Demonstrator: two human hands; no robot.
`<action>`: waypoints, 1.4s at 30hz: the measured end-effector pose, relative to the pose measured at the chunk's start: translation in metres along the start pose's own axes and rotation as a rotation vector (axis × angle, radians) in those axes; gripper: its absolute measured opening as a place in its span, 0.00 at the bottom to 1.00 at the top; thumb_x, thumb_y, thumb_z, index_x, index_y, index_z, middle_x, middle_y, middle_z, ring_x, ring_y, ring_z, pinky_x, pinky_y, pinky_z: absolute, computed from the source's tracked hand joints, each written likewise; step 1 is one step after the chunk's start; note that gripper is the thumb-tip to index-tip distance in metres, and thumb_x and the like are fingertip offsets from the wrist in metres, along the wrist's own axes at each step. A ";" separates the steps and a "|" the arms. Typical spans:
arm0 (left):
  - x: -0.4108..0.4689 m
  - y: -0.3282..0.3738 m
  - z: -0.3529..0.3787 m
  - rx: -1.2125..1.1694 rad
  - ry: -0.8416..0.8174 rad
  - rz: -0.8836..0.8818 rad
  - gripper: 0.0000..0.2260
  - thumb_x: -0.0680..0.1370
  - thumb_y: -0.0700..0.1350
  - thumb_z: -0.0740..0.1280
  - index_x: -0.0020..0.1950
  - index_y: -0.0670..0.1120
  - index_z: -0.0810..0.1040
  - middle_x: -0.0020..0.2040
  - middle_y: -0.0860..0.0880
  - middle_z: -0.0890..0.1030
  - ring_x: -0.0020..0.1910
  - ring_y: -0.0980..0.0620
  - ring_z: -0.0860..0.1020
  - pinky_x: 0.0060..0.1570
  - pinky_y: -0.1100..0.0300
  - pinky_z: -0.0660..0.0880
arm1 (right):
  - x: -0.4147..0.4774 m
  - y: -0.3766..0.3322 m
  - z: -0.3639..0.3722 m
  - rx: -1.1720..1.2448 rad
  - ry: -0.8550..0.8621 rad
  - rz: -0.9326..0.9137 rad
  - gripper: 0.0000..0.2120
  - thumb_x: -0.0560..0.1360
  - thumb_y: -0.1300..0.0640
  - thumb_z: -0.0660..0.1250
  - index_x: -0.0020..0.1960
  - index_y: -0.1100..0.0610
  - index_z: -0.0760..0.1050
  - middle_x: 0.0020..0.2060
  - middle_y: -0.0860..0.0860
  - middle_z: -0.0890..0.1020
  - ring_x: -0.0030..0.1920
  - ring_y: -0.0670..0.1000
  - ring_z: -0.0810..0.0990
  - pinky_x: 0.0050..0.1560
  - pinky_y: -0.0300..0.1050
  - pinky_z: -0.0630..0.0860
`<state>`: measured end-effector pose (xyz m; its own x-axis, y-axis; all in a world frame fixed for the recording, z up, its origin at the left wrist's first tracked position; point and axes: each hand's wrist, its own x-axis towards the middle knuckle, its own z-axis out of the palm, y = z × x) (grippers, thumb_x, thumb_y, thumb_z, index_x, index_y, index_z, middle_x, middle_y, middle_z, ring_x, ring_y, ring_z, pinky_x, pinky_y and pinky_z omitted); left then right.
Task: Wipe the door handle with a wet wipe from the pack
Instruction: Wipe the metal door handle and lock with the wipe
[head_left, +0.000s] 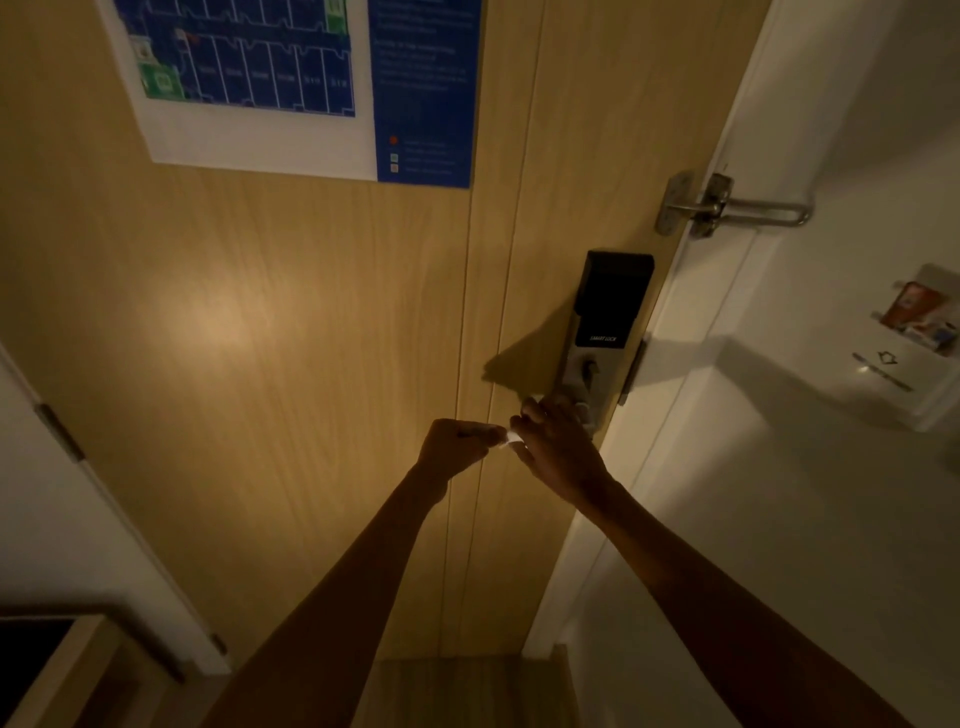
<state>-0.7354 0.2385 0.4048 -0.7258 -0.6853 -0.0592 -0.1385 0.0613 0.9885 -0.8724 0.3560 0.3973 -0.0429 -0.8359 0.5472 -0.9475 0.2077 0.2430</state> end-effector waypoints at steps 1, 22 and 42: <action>0.000 -0.001 0.000 -0.012 0.003 -0.007 0.10 0.73 0.44 0.74 0.52 0.42 0.85 0.45 0.45 0.86 0.45 0.51 0.83 0.49 0.58 0.78 | -0.001 0.001 0.002 -0.015 0.010 -0.007 0.12 0.70 0.52 0.71 0.51 0.58 0.79 0.54 0.57 0.81 0.55 0.57 0.79 0.58 0.54 0.76; -0.003 0.003 0.003 -0.036 0.055 -0.048 0.09 0.74 0.44 0.72 0.54 0.43 0.84 0.37 0.52 0.82 0.37 0.57 0.80 0.35 0.70 0.74 | 0.006 0.000 -0.013 0.149 -0.103 0.103 0.11 0.72 0.55 0.73 0.54 0.53 0.80 0.54 0.54 0.81 0.59 0.57 0.77 0.61 0.59 0.73; -0.010 0.011 0.015 -0.297 0.152 -0.116 0.08 0.72 0.39 0.74 0.47 0.35 0.84 0.30 0.49 0.81 0.27 0.58 0.77 0.27 0.70 0.72 | -0.023 0.041 -0.017 0.333 -0.020 0.302 0.11 0.73 0.51 0.71 0.54 0.49 0.82 0.52 0.47 0.81 0.58 0.48 0.75 0.56 0.43 0.71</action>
<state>-0.7396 0.2570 0.4138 -0.6047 -0.7772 -0.1742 0.0041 -0.2217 0.9751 -0.9052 0.3920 0.4082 -0.3363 -0.7732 0.5376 -0.9417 0.2720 -0.1979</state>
